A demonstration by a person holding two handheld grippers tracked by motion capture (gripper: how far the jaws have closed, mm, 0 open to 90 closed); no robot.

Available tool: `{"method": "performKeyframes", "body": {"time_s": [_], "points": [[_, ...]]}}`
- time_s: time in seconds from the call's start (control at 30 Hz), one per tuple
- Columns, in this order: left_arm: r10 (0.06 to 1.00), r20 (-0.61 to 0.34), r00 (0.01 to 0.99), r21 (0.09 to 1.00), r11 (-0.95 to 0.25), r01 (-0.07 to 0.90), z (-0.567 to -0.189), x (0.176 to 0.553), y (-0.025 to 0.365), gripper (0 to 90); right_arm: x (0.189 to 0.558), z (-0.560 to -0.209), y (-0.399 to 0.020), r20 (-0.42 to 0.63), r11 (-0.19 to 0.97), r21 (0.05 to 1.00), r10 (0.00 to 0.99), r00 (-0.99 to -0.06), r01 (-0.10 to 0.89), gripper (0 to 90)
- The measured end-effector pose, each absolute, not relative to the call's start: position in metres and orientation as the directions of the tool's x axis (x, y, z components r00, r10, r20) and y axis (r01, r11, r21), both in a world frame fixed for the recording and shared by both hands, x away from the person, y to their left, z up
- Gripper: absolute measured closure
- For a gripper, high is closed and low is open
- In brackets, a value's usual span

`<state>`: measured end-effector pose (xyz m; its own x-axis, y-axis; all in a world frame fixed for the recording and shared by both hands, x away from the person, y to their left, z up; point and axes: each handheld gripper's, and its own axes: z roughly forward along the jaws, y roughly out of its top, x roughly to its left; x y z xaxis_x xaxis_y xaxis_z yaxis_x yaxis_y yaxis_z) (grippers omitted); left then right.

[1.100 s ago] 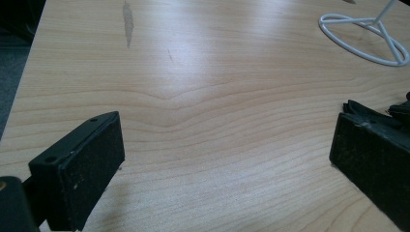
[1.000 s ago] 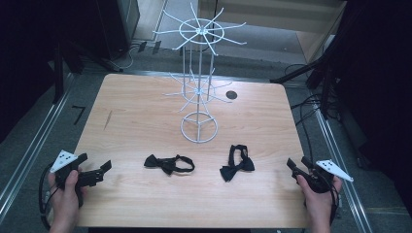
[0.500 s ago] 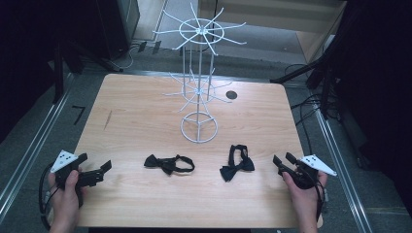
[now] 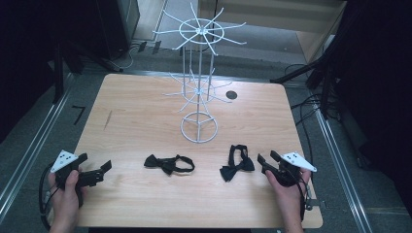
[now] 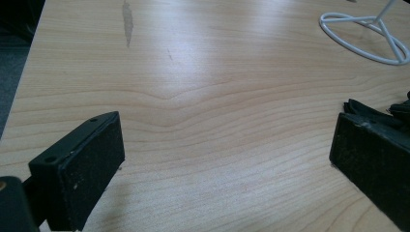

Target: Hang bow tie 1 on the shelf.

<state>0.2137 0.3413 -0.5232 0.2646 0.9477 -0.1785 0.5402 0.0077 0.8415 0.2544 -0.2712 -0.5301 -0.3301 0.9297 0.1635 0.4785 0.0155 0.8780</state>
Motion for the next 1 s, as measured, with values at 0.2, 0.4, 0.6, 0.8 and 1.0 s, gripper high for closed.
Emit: {"method": "performKeyframes", "body": {"time_s": [0.2, 0.4, 0.6, 0.8, 1.0], "points": [[0.948, -0.177, 0.264, 0.841, 0.007, 0.54, -0.523, 0.214, 0.341, 0.0, 0.258, -0.532, -0.258, 0.169, 0.019, 0.874, 0.925, -0.339, 0.485, 43.1], [0.947, -0.179, 0.265, 0.841, 0.007, 0.541, -0.523, 0.214, 0.341, 0.0, 0.261, -0.533, -0.244, 0.163, 0.038, 0.868, 0.92, -0.356, 0.495, 43.1], [0.948, -0.178, 0.265, 0.841, 0.007, 0.541, -0.523, 0.214, 0.341, 0.0, 0.265, -0.535, -0.23, 0.153, 0.058, 0.864, 0.916, -0.371, 0.5, 43.1], [0.947, -0.18, 0.265, 0.842, 0.009, 0.54, -0.523, 0.214, 0.342, 0.0, 0.269, -0.54, -0.22, 0.121, 0.096, 0.85, 0.922, -0.369, 0.517, 43.9], [0.948, -0.18, 0.264, 0.842, 0.009, 0.539, -0.523, 0.214, 0.341, 0.0, 0.275, -0.546, -0.217, 0.127, 0.094, 0.83, 0.928, -0.351, 0.55, 52.5]]}}
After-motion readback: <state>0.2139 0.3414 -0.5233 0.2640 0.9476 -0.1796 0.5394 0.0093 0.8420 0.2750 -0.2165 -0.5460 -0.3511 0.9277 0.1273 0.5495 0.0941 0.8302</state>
